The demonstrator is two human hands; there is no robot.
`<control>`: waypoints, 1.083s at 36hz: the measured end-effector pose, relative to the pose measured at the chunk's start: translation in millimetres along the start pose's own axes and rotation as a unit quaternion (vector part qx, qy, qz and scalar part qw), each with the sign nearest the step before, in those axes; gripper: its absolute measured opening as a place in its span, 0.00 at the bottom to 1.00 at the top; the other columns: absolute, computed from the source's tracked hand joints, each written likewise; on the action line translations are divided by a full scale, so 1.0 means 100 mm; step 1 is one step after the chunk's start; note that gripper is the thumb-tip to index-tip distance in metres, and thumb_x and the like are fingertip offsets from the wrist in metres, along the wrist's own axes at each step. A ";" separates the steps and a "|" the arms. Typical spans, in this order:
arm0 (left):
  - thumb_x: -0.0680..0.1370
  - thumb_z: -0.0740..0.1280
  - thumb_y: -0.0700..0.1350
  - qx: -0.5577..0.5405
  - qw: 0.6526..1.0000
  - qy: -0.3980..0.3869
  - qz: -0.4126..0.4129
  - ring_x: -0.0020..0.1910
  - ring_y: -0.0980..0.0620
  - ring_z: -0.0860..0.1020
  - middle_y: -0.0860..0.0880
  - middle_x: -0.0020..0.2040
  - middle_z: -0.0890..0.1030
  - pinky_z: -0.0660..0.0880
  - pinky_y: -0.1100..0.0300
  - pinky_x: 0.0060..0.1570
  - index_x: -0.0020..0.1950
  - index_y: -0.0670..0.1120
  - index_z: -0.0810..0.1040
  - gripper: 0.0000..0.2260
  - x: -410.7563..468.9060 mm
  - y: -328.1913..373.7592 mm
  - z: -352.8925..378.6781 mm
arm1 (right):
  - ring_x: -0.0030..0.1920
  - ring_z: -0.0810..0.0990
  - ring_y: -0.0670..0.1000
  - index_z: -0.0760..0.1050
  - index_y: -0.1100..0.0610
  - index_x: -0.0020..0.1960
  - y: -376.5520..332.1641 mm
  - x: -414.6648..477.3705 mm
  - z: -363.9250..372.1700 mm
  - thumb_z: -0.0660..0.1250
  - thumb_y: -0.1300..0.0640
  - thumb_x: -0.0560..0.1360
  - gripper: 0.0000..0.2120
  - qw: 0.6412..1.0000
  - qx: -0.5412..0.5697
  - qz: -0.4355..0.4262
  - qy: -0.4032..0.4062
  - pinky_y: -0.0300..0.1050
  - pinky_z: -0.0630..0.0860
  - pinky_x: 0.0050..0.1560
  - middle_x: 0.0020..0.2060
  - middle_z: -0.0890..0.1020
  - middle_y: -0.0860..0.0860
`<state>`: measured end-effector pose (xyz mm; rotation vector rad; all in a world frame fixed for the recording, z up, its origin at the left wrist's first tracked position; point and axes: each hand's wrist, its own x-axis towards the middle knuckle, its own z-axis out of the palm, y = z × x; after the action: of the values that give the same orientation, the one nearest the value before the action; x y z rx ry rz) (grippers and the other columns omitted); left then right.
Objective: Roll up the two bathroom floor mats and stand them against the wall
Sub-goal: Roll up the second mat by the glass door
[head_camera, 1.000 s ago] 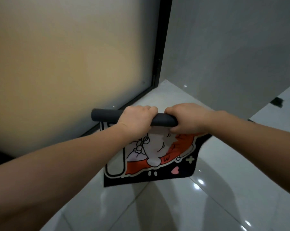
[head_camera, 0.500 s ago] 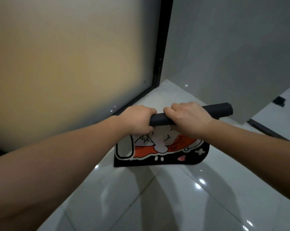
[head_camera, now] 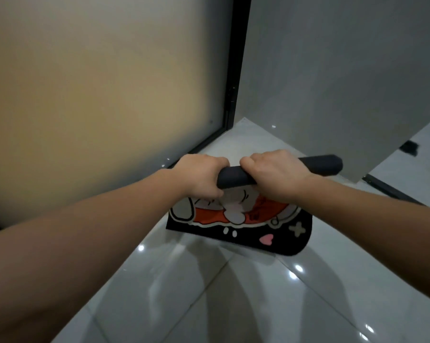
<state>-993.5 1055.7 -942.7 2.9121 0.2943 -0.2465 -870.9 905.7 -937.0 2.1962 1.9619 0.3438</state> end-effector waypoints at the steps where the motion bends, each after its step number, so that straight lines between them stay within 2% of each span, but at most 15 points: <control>1: 0.68 0.70 0.52 -0.041 0.999 -0.032 -0.011 0.41 0.49 0.78 0.52 0.42 0.79 0.74 0.56 0.39 0.52 0.53 0.72 0.15 -0.01 -0.01 -0.01 | 0.30 0.76 0.57 0.71 0.57 0.45 -0.01 -0.01 0.03 0.68 0.59 0.69 0.08 0.999 -0.021 -0.020 0.039 0.46 0.64 0.28 0.34 0.77 0.54; 4: 0.68 0.71 0.49 -0.086 0.996 -0.032 -0.013 0.41 0.49 0.78 0.53 0.39 0.77 0.73 0.56 0.38 0.50 0.52 0.73 0.13 -0.01 -0.02 0.00 | 0.25 0.72 0.56 0.71 0.58 0.42 -0.02 -0.03 0.06 0.70 0.61 0.66 0.08 0.996 -0.028 -0.029 0.085 0.45 0.63 0.25 0.30 0.75 0.54; 7: 0.71 0.68 0.48 -0.012 1.000 0.026 0.000 0.43 0.46 0.77 0.53 0.38 0.74 0.67 0.57 0.37 0.51 0.50 0.73 0.10 -0.02 -0.01 0.03 | 0.30 0.73 0.55 0.71 0.57 0.47 -0.03 -0.01 0.04 0.67 0.56 0.70 0.08 0.998 -0.016 -0.022 0.062 0.47 0.65 0.29 0.35 0.75 0.54; 9: 0.73 0.65 0.47 0.058 0.996 0.072 0.013 0.45 0.44 0.78 0.50 0.43 0.77 0.67 0.56 0.36 0.53 0.48 0.71 0.10 -0.03 0.00 0.06 | 0.36 0.75 0.55 0.70 0.54 0.52 -0.03 0.04 -0.03 0.65 0.47 0.72 0.14 0.999 0.032 0.008 -0.013 0.47 0.68 0.34 0.40 0.75 0.53; 11: 0.74 0.63 0.45 0.123 0.985 0.114 0.034 0.46 0.44 0.78 0.48 0.49 0.78 0.66 0.54 0.35 0.54 0.47 0.70 0.10 -0.04 0.01 0.11 | 0.40 0.75 0.54 0.71 0.50 0.53 -0.01 0.09 -0.12 0.67 0.43 0.69 0.17 0.982 0.129 0.054 -0.126 0.46 0.71 0.39 0.43 0.74 0.51; 13: 0.75 0.62 0.43 0.154 0.977 0.142 0.047 0.47 0.44 0.78 0.47 0.50 0.78 0.66 0.53 0.35 0.56 0.47 0.69 0.10 -0.06 0.03 0.13 | 0.40 0.75 0.51 0.71 0.48 0.50 0.01 0.13 -0.18 0.71 0.45 0.67 0.15 0.941 0.244 0.085 -0.218 0.45 0.71 0.39 0.40 0.75 0.47; 16: 0.75 0.62 0.43 0.163 0.973 0.156 0.048 0.47 0.44 0.78 0.47 0.51 0.78 0.68 0.51 0.37 0.57 0.47 0.69 0.11 -0.06 0.03 0.14 | 0.39 0.76 0.49 0.71 0.47 0.47 0.03 0.14 -0.19 0.72 0.50 0.67 0.13 0.910 0.313 0.109 -0.249 0.44 0.70 0.38 0.38 0.77 0.46; 20: 0.72 0.65 0.51 0.109 0.986 0.125 0.036 0.46 0.45 0.78 0.50 0.49 0.78 0.68 0.54 0.35 0.56 0.49 0.69 0.14 -0.03 -0.01 0.12 | 0.42 0.78 0.56 0.71 0.51 0.50 -0.05 0.12 -0.10 0.66 0.52 0.71 0.10 0.966 0.179 0.086 -0.168 0.46 0.70 0.38 0.39 0.77 0.50; 23: 0.69 0.68 0.52 0.020 0.999 0.038 0.001 0.44 0.47 0.78 0.53 0.42 0.77 0.69 0.57 0.36 0.54 0.52 0.71 0.16 -0.02 -0.03 0.09 | 0.39 0.78 0.58 0.69 0.55 0.51 -0.09 0.07 -0.02 0.62 0.58 0.73 0.07 0.997 0.049 0.035 -0.055 0.48 0.66 0.34 0.40 0.77 0.52; 26: 0.68 0.70 0.53 -0.047 0.999 0.019 -0.013 0.44 0.48 0.78 0.54 0.41 0.77 0.70 0.58 0.37 0.54 0.54 0.72 0.17 -0.03 -0.06 0.09 | 0.30 0.75 0.58 0.71 0.58 0.47 -0.11 0.04 0.02 0.68 0.61 0.69 0.09 0.999 -0.017 -0.009 0.039 0.47 0.64 0.28 0.35 0.76 0.55; 30: 0.67 0.70 0.54 -0.049 0.998 0.023 -0.023 0.47 0.48 0.79 0.52 0.48 0.80 0.69 0.58 0.40 0.66 0.54 0.66 0.29 -0.02 -0.09 0.11 | 0.32 0.75 0.57 0.72 0.59 0.51 -0.14 0.02 0.02 0.69 0.61 0.67 0.14 0.998 -0.038 -0.020 0.048 0.48 0.64 0.31 0.36 0.76 0.56; 31: 0.68 0.70 0.54 -0.043 0.999 0.020 -0.026 0.48 0.47 0.78 0.52 0.48 0.80 0.69 0.58 0.40 0.66 0.53 0.65 0.29 -0.02 -0.08 0.12 | 0.30 0.74 0.57 0.72 0.59 0.50 -0.14 0.01 0.02 0.69 0.61 0.67 0.13 0.997 -0.046 -0.018 0.062 0.47 0.63 0.30 0.35 0.76 0.56; 33: 0.70 0.68 0.51 -0.024 0.999 0.028 -0.023 0.47 0.46 0.79 0.51 0.44 0.78 0.70 0.56 0.39 0.59 0.51 0.69 0.20 -0.03 -0.06 0.12 | 0.28 0.73 0.56 0.72 0.58 0.47 -0.12 0.02 0.04 0.69 0.60 0.67 0.10 0.996 -0.048 -0.007 0.078 0.46 0.62 0.28 0.33 0.75 0.55; 36: 0.72 0.66 0.49 0.056 0.995 0.081 -0.006 0.45 0.43 0.78 0.49 0.43 0.78 0.68 0.54 0.36 0.53 0.48 0.70 0.12 -0.06 -0.03 0.12 | 0.36 0.76 0.57 0.72 0.54 0.50 -0.10 0.08 0.00 0.67 0.49 0.69 0.13 0.998 0.052 0.036 -0.013 0.47 0.66 0.34 0.39 0.75 0.53; 39: 0.73 0.65 0.46 0.125 0.984 0.127 0.011 0.47 0.43 0.78 0.48 0.50 0.79 0.65 0.54 0.35 0.54 0.48 0.68 0.12 -0.08 -0.01 0.13 | 0.42 0.76 0.53 0.73 0.48 0.50 -0.04 0.15 -0.17 0.68 0.39 0.65 0.19 0.959 0.199 0.100 -0.175 0.46 0.71 0.40 0.40 0.77 0.48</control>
<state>-1003.5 1052.4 -954.5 3.1968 0.2880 0.1030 -878.4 921.0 -921.4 2.4826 1.7336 -0.4291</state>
